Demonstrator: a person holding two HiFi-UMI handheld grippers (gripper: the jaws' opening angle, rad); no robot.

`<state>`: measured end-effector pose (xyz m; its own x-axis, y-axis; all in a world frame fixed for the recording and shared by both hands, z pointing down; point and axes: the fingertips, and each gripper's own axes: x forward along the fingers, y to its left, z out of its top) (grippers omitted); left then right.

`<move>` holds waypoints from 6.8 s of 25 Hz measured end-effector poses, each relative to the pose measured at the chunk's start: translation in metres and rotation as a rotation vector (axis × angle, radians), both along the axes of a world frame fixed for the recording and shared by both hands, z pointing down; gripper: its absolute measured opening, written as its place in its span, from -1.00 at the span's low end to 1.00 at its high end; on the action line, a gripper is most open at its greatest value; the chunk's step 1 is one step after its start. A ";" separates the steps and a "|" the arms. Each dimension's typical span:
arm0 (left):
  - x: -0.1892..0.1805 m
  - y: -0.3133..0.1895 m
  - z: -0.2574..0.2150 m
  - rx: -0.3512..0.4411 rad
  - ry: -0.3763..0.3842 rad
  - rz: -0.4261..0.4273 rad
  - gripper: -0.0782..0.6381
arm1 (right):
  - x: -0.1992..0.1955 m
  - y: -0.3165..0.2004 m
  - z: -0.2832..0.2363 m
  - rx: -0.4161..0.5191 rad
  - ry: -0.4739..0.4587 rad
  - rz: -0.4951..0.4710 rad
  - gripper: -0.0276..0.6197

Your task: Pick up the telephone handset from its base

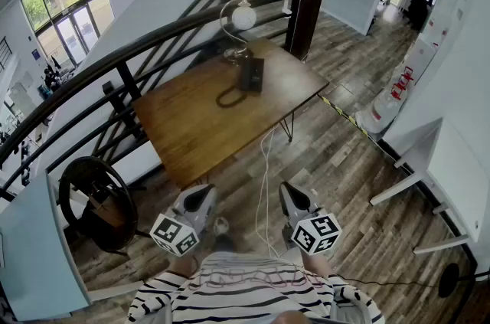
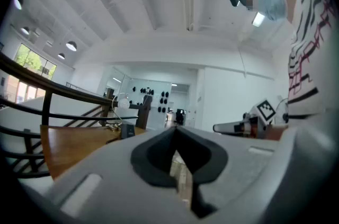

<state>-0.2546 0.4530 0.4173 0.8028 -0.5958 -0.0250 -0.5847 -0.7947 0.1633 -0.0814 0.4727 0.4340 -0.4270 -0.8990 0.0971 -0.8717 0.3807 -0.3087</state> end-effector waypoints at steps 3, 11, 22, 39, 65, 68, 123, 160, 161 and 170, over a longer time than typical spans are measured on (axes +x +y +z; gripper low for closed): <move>-0.001 0.001 0.000 -0.001 0.000 -0.002 -0.78 | -0.002 0.001 -0.002 0.006 -0.006 -0.003 -0.91; 0.006 -0.003 0.006 0.029 -0.007 -0.038 -0.65 | 0.003 -0.004 -0.002 0.063 -0.002 0.028 -0.68; 0.020 -0.082 0.017 -0.010 0.008 -0.026 -0.17 | 0.017 -0.077 0.013 0.022 0.008 0.064 -0.33; 0.025 -0.299 0.009 -0.028 0.045 0.067 -0.10 | 0.004 -0.286 -0.005 0.019 0.066 0.108 -0.23; 0.070 -0.428 0.024 -0.073 0.036 0.000 -0.13 | 0.061 -0.428 0.010 0.009 0.069 0.064 -0.22; 0.093 -0.451 0.021 -0.068 0.038 -0.054 -0.13 | 0.084 -0.452 0.012 0.013 0.081 0.011 -0.22; 0.201 -0.779 0.128 -0.267 -0.071 -0.110 -0.28 | 0.130 -0.754 0.145 -0.048 0.416 -0.344 -0.24; 0.232 -0.822 0.280 -0.570 -0.139 0.043 -0.28 | 0.098 -0.799 0.258 -0.002 0.803 -0.536 -0.19; 0.233 -0.822 0.280 -0.576 -0.135 0.044 -0.29 | 0.098 -0.799 0.258 -0.004 0.805 -0.537 -0.19; 0.227 -0.821 0.275 -0.670 -0.016 0.032 -0.49 | 0.099 -0.799 0.260 -0.004 0.811 -0.531 -0.18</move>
